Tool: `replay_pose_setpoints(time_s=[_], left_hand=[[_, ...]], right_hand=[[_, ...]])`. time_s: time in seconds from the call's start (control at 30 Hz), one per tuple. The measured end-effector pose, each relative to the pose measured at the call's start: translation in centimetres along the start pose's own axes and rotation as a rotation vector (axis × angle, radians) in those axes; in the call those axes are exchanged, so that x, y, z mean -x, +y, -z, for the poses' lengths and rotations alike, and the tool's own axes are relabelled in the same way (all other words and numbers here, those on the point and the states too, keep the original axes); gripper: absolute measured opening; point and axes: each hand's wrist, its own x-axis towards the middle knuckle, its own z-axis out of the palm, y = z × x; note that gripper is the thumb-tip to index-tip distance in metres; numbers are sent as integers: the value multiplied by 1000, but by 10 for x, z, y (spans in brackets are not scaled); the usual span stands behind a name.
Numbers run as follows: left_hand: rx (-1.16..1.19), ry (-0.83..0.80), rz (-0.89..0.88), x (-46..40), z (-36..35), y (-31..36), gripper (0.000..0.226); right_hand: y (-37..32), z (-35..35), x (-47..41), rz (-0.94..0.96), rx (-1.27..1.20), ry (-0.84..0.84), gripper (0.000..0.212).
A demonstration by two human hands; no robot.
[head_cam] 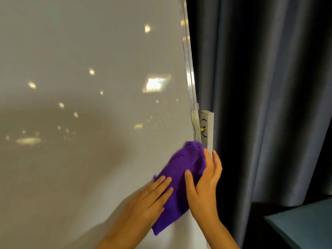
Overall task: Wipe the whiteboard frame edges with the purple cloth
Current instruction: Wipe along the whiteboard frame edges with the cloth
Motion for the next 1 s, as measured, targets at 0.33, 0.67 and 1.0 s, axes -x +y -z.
replay_pose_setpoints(time_s=[0.33,0.67,1.0], left_hand=[[101,-110,104,4,-3,7,69],[94,-90,235,-2,7,18,32],[385,-216,627,-20,30,20,15]], right_hand=[[34,49,18,637,783,-286,67],[16,54,-7,740,750,-479,45],[-20,74,-23,424,699,-740,16]])
